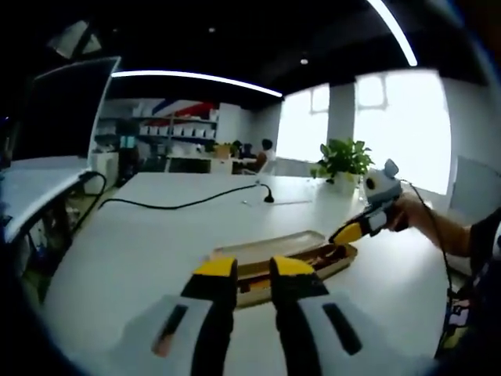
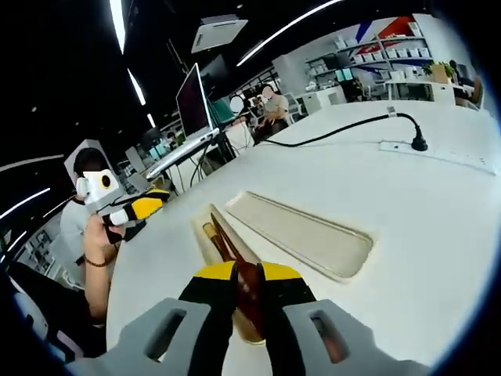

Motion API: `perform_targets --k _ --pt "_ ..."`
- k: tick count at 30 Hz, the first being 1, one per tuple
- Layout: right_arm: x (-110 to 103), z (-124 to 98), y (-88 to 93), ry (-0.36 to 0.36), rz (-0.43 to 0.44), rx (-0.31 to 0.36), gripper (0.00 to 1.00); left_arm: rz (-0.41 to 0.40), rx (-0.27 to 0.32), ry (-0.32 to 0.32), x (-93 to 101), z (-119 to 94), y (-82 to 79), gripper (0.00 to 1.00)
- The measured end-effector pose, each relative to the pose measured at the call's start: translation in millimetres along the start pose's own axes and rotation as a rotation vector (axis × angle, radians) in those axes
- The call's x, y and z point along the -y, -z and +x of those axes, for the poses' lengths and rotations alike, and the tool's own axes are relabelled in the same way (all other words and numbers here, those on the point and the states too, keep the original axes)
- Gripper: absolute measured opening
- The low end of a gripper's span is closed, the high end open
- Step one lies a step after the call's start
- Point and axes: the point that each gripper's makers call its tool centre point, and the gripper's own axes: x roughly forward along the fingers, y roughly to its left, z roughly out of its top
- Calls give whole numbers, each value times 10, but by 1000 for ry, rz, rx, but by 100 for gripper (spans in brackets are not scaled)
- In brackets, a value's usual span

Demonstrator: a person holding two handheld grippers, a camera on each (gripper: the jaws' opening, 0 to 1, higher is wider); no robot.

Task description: Arrange the utensils inside the cutlery case until each visible utensil rests in its matching compartment.

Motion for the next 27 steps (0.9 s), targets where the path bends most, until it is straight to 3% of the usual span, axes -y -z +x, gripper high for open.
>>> perform_targets --k 11,16,20,22,27 --pt "143 -211 -233 41 -33 61 13 4 24 15 6 -86 -174 18" --pt "365 -294 -181 124 -95 24 16 -9 -41 47 14 38 -56 23" --pt "542 -305 -106 170 -91 10 17 -14 -73 36 -28 154 -101 33" --pt "617 -295 -73 178 -76 3 17 -27 -142 44 -49 228 -76 31" --pt "842 -303 -42 234 -65 -20 17 -54 -187 18 -181 467 -131 38"
